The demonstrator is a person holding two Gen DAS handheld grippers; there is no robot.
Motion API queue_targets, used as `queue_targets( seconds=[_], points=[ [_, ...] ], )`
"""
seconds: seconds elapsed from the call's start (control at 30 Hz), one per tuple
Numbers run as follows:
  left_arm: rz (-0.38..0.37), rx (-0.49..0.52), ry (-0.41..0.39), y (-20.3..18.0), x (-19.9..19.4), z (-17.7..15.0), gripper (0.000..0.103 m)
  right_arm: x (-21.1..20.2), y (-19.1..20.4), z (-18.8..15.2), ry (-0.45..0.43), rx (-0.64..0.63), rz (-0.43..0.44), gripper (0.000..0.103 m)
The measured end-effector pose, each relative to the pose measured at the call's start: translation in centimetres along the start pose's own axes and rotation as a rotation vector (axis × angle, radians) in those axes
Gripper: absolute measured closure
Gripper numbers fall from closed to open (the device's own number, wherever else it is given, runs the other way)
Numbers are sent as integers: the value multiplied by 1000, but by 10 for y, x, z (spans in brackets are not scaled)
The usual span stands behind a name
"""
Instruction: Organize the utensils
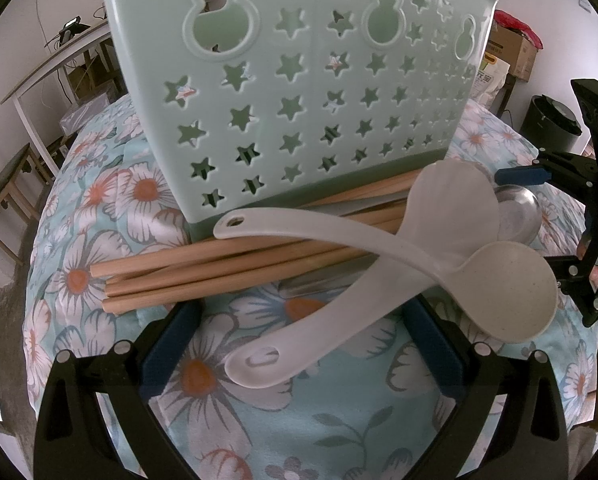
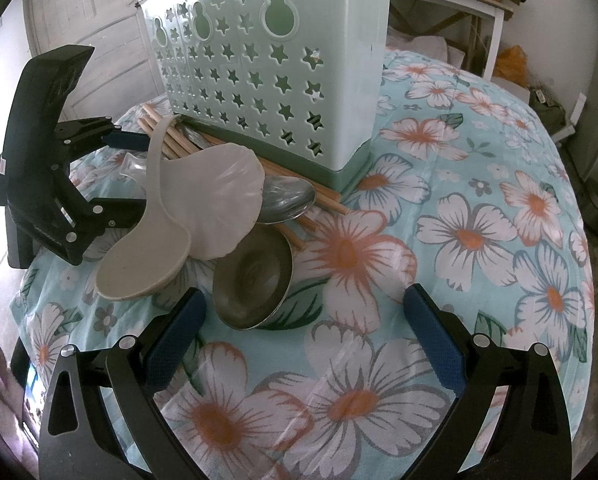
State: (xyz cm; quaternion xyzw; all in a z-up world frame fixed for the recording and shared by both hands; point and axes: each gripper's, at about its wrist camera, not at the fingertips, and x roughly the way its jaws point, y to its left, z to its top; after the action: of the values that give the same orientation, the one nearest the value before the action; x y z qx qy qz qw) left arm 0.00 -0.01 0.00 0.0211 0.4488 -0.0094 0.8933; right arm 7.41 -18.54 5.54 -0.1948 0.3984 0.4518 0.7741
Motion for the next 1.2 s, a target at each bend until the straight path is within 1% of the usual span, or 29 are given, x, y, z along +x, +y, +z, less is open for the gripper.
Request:
queue_targets(
  seconds=[0.47,0.73,0.87,0.9,0.97,1.07,1.13,1.17,1.2],
  points=[
    [0,0,0,0,0,0,4,0,-1,-1,-1,3,4,7],
    [0,0,0,0,0,0,4,-7,-7,-1,-16,31,40,8],
    [0,0,0,0,0,0,4,-10,-14,-1,-35,76,92,8],
    [1,1,0,0,0,0,4,-12,-17,-1,-45,99,119,8],
    [-1,-1,0,0,0,0,4,-13,-20,-1,-50,111,134,8],
    [1,0,1,0,0,0,4,-16,-25,-1,-70,157,193,8],
    [-6,3,6,1,-1,-1,4,-17,-29,1,-77,177,215,10],
    [-8,3,3,1,0,0,4,-18,-31,1,-85,202,250,11],
    [-9,2,7,1,2,1,4,-18,-33,1,-86,205,256,15]
  ],
)
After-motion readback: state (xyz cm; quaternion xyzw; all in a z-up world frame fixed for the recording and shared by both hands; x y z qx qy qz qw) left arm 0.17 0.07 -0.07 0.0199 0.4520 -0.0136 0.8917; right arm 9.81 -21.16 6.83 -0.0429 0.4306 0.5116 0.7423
